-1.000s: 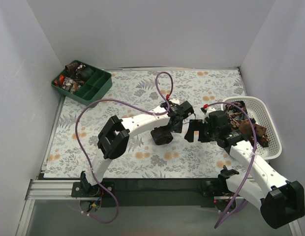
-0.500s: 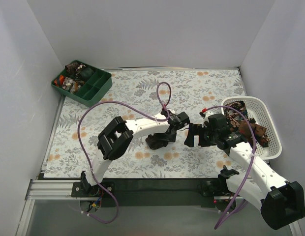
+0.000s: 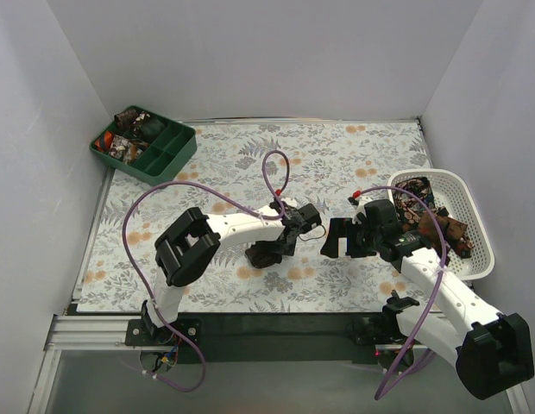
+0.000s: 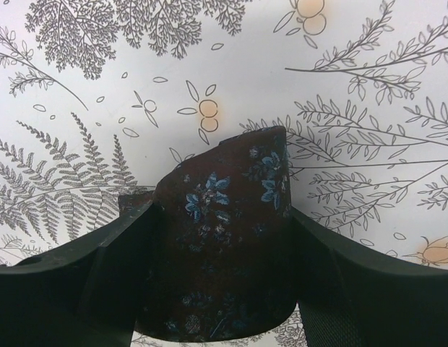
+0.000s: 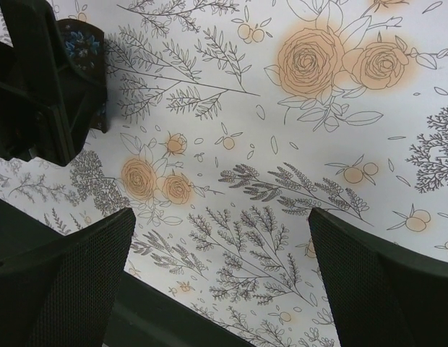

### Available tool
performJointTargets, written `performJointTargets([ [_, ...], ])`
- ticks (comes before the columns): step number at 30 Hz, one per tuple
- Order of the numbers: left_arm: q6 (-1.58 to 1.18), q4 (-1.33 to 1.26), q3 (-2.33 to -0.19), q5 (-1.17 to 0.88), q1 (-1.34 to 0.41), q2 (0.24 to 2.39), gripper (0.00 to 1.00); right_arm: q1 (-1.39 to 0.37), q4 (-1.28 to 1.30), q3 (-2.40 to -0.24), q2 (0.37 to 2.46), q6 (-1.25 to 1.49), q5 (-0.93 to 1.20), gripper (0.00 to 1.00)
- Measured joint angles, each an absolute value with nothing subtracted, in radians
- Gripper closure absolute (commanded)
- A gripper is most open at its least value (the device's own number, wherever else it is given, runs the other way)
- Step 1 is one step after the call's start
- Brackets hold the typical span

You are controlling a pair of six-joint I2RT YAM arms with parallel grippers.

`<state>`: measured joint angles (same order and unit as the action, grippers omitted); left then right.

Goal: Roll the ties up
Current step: Roll the tie

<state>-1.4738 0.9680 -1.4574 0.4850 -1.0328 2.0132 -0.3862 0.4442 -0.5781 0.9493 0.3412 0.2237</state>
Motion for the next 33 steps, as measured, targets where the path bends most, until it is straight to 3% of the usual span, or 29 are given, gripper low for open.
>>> performJointTargets([
  [3, -1.473, 0.968, -1.446, 0.492, -1.039, 2.007, 0.36, -0.386, 0.442, -0.573, 0.951, 0.345, 0.224, 0.07],
  [8, -1.475, 0.978, -1.446, 0.511, -1.050, 2.005, 0.16, -0.386, 0.427, -0.572, 0.951, 0.352, 0.241, 0.07],
  [11, -1.475, 0.994, -1.447, 0.528, -1.058, 2.004, 0.10, -0.386, 0.414, -0.572, 0.951, 0.355, 0.251, 0.07],
  [18, -1.483, 1.067, -1.516, 0.566, -1.105, 1.988, 0.07, -0.386, 0.398, -0.572, 0.949, 0.355, 0.282, 0.07],
  [23, -1.501, 1.040, -1.481, 0.561, -1.121, 1.831, 0.06, -0.386, 0.392, -0.572, 0.947, 0.338, 0.305, 0.07],
  [27, -1.549, 1.005, -1.399, 0.545, -1.121, 1.647, 0.15, -0.386, 0.387, -0.573, 0.961, 0.325, 0.332, 0.16],
  [28, -1.572, 0.992, -1.364, 0.538, -1.121, 1.602, 0.26, -0.386, 0.385, -0.573, 0.972, 0.321, 0.342, 0.19],
  [30, -1.620, 0.982, -1.281, 0.521, -1.120, 1.525, 0.35, -0.386, 0.379, -0.574, 1.002, 0.312, 0.358, 0.28],
  [33, -1.678, 0.971, -1.153, 0.491, -1.120, 1.445, 0.37, -0.387, 0.366, -0.575, 1.063, 0.309, 0.388, 0.37],
])
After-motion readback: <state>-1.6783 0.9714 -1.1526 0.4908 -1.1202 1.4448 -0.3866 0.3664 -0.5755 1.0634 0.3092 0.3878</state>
